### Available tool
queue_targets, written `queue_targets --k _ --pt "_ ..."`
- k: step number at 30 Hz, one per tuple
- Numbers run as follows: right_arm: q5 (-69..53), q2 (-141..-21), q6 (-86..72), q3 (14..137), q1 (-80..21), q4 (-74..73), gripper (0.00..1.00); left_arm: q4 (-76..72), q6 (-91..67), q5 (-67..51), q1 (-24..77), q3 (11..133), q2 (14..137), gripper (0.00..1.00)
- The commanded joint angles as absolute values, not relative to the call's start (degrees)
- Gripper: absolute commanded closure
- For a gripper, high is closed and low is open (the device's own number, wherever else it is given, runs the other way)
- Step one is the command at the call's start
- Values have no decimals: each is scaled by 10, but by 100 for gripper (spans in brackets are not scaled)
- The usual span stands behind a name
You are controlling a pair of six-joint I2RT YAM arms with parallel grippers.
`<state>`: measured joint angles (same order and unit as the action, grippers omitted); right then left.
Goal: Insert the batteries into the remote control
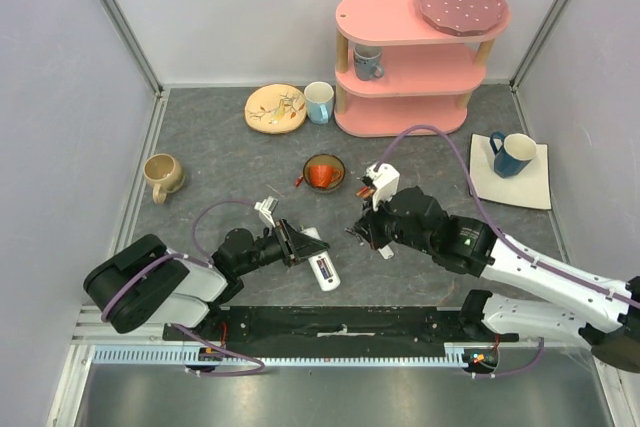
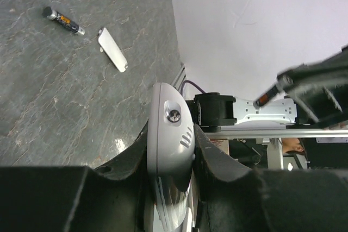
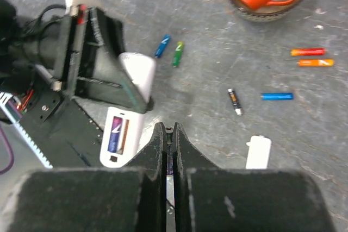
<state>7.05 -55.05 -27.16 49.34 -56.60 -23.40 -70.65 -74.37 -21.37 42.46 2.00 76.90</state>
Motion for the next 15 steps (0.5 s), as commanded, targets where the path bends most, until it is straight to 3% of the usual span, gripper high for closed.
queue_targets --k 1,15 --pt "100 -569 -294 509 -625 -198 100 -911 -781 -223 423 40 787 98" --pt "184 -626 -300 484 -751 -69 100 -916 -730 -206 425 26 729 98"
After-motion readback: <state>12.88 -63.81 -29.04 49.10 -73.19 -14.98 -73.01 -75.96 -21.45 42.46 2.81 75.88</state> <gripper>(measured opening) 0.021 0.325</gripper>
